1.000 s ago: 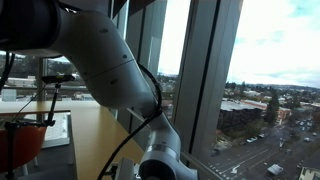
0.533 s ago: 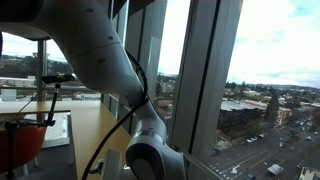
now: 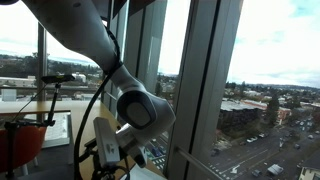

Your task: Put the straw in the cup

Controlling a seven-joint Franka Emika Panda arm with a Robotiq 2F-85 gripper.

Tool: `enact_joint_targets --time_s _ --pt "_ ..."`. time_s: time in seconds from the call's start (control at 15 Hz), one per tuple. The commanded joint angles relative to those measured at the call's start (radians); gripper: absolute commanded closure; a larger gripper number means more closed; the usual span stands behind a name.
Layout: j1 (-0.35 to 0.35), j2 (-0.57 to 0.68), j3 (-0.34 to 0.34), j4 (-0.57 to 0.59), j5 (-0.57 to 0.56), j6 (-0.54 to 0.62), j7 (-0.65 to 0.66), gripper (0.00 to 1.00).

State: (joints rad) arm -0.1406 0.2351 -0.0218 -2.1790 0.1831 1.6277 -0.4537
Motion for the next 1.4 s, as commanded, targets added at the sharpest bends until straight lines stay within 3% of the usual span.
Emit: enact_joint_targets --time_s 0.0,0.33,0.8,1.0,1.13,1.2,1.33 --pt "0.027 -0.13 -0.003 -0.047 -0.138 0.025 -0.041 0.0" --pt "0.061 -0.229 0.001 -0.179 -0.321 0.186 -0.09 0.0" --pt "0.128 -0.271 0.028 -0.216 -0.5 0.417 -0.073 0.0" --pt "0.143 -0.279 0.032 -0.273 -0.521 0.629 -0.066 0.0" --pt "0.147 -0.308 0.032 -0.346 -0.471 0.787 -0.063 0.0" --pt "0.146 -0.246 0.029 -0.264 -0.486 0.679 -0.071 0.0" --pt "0.148 -0.258 0.029 -0.308 -0.486 0.758 -0.063 0.0"
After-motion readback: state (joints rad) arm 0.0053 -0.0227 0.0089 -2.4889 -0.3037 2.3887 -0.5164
